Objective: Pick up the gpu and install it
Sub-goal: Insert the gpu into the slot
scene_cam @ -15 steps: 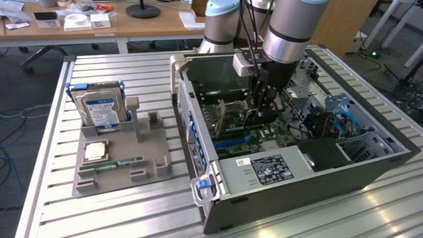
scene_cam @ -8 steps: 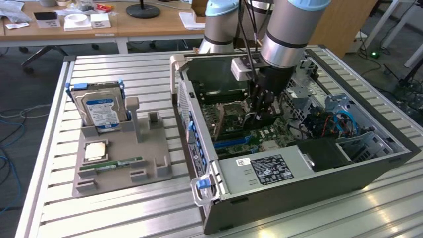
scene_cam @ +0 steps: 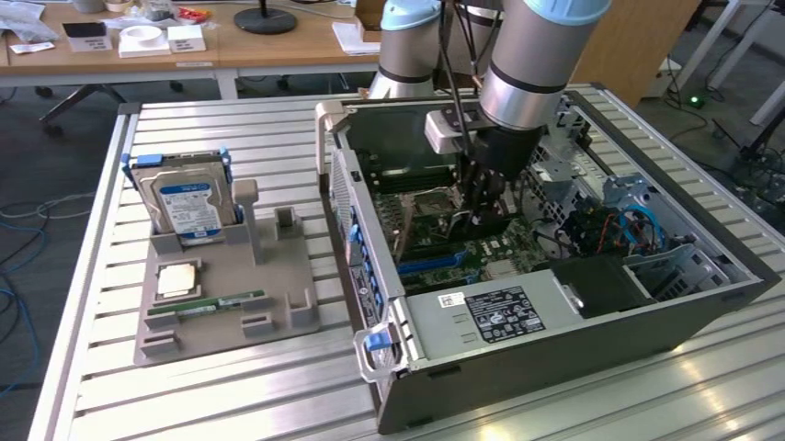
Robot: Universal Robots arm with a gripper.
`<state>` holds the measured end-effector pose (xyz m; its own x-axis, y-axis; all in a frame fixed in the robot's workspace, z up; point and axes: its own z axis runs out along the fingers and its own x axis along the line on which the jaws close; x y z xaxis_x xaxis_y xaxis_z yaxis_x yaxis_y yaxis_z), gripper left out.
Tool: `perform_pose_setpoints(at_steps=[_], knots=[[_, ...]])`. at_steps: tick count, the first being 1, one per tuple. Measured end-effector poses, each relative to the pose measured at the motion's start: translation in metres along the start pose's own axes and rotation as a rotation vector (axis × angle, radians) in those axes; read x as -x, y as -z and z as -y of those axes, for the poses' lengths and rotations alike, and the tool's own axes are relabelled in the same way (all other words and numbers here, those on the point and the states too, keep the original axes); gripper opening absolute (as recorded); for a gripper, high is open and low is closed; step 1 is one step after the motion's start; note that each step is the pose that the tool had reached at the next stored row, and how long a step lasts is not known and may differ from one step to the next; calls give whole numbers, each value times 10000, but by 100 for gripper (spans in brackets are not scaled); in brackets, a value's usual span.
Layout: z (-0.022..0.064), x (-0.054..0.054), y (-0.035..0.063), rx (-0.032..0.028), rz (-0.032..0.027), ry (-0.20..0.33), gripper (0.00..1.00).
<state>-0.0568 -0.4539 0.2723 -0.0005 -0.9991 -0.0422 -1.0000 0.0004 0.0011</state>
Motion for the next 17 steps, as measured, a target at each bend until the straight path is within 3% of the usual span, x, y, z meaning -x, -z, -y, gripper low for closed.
perform_pose_setpoints(at_steps=[17], knots=[[-110, -30, -61, -10, -1, 20, 26]])
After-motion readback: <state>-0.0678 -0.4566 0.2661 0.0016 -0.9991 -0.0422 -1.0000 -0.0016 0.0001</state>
